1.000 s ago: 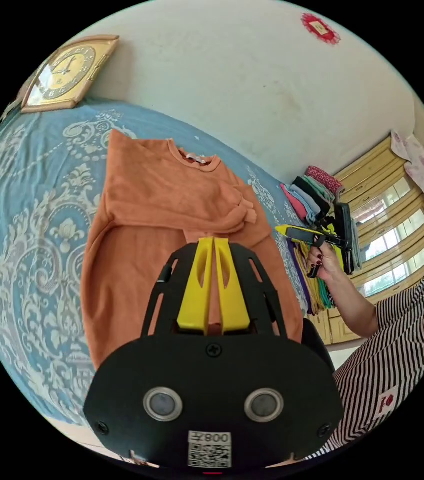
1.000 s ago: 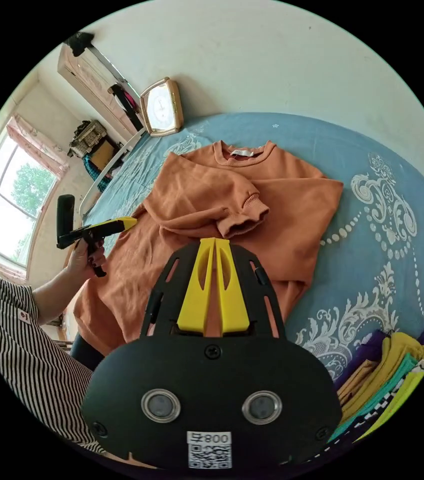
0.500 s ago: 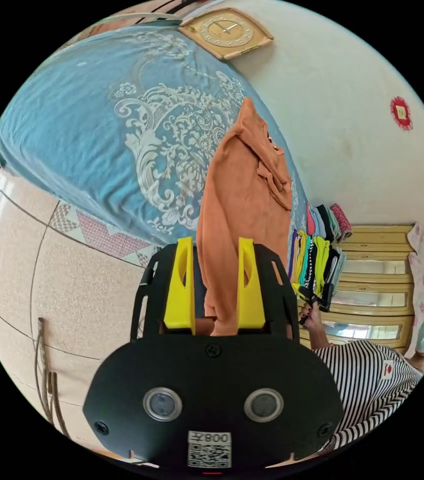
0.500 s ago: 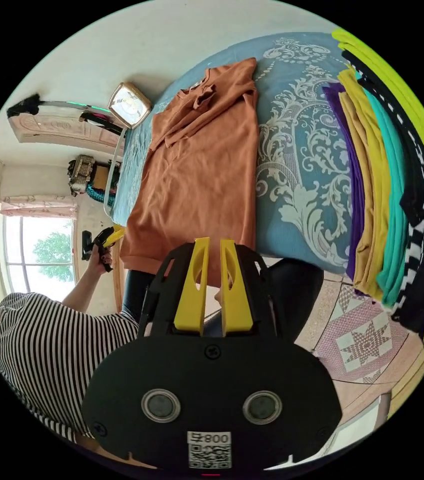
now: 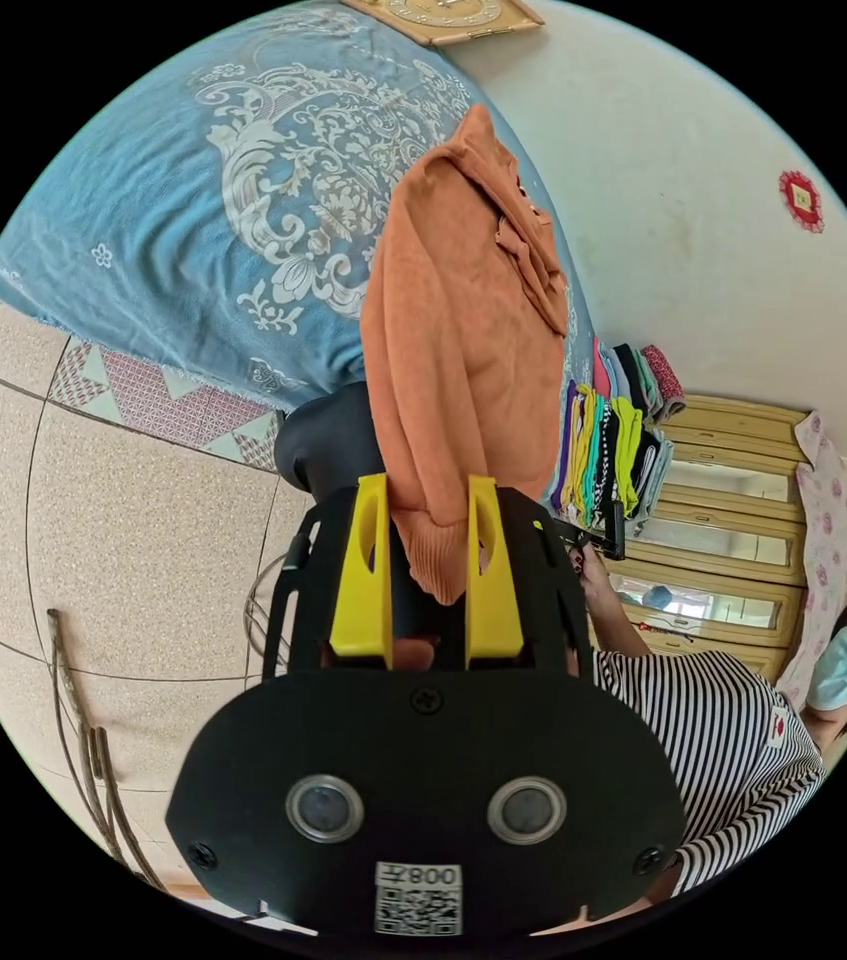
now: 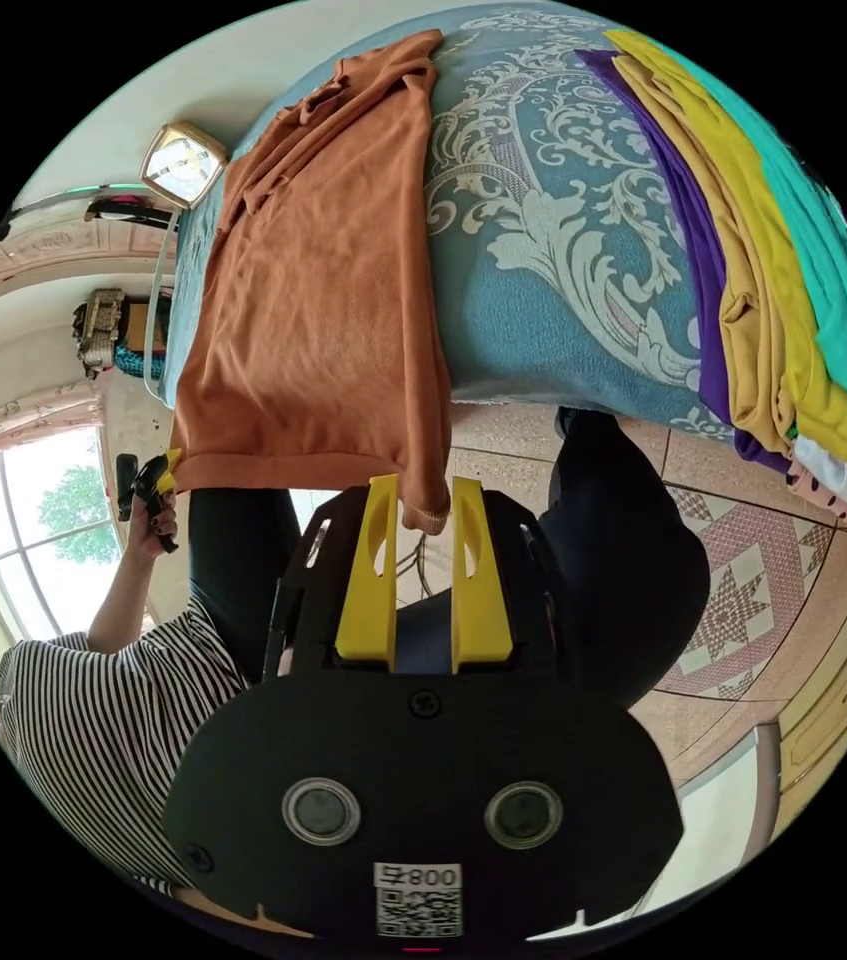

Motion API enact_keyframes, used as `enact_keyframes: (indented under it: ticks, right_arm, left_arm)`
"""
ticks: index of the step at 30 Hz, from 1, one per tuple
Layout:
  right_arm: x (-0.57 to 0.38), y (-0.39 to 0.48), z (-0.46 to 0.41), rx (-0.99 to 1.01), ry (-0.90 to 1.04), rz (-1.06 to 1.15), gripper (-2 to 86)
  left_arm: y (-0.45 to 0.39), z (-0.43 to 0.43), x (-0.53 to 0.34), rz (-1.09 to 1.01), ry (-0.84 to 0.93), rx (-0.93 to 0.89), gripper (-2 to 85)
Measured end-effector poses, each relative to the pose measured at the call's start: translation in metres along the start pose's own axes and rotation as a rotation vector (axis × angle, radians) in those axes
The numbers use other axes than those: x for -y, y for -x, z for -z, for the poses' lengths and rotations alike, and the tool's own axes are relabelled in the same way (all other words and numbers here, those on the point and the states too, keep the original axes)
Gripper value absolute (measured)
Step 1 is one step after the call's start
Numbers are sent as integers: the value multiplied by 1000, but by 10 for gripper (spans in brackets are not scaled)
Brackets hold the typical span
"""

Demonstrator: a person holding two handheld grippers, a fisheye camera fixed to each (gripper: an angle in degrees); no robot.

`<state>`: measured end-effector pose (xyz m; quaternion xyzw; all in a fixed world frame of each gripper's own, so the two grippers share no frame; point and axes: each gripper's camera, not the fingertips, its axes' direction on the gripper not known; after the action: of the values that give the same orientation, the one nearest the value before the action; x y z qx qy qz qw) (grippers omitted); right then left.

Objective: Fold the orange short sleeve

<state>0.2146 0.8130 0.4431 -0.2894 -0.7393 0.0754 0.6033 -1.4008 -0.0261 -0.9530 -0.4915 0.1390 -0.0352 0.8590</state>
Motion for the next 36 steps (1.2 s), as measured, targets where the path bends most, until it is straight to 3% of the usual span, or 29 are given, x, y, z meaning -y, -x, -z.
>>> enact_keyframes:
  ticks: [15,22,30,36]
  right_arm:
    - [21,-58,-82,-37,281,-81,118]
    - [18,-81,-83,-10,217,-85,128]
    - [8,-86,-93,-139,215,46,133]
    - [5,-107,-113,-62,195,88,95]
  left_arm:
    - [14,37,-62,11,18,-24,78]
    - [21,55,-89,24,20,-36,76]
    - [27,68,-117,39,25,-56,76]
    - [29,78,-139,50,19,-71,76]
